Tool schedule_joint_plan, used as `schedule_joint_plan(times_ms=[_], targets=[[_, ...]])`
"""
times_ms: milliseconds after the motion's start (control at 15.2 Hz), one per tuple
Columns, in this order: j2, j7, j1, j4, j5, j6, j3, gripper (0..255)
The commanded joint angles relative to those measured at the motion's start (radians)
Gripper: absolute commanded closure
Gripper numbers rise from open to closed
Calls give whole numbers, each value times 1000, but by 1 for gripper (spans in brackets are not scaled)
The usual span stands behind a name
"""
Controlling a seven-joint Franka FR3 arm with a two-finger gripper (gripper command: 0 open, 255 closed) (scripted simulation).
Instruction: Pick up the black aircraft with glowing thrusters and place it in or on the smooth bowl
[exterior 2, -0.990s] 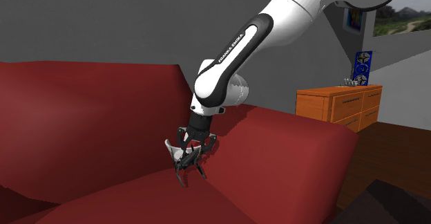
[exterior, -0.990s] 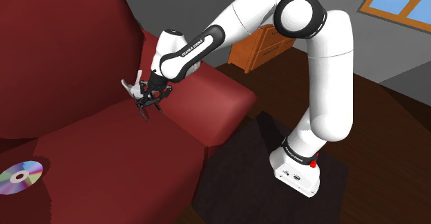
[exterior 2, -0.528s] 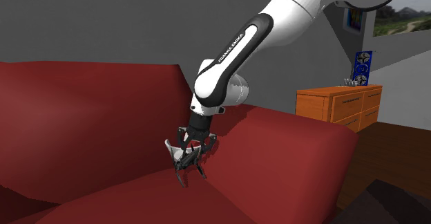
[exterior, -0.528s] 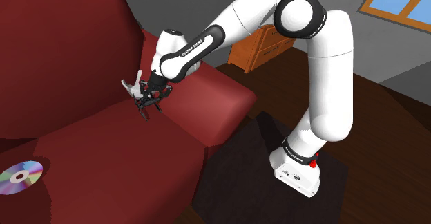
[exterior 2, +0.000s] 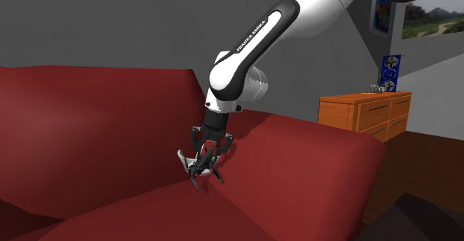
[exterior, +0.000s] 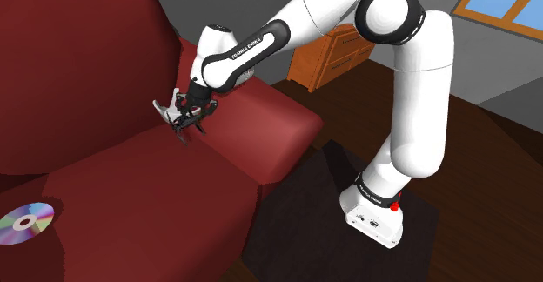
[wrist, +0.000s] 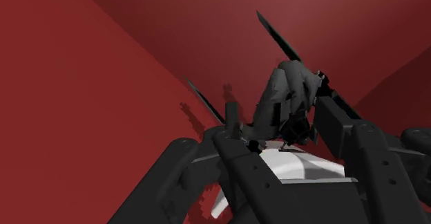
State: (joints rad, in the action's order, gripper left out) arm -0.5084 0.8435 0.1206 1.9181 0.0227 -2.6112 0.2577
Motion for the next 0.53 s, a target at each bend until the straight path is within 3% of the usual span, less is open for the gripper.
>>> schedule_joint_plan(times_ms=[0, 462], targets=[[20, 2, -2, -3, 3, 22, 3, 255], [83, 2, -10, -14, 16, 94, 13, 255]])
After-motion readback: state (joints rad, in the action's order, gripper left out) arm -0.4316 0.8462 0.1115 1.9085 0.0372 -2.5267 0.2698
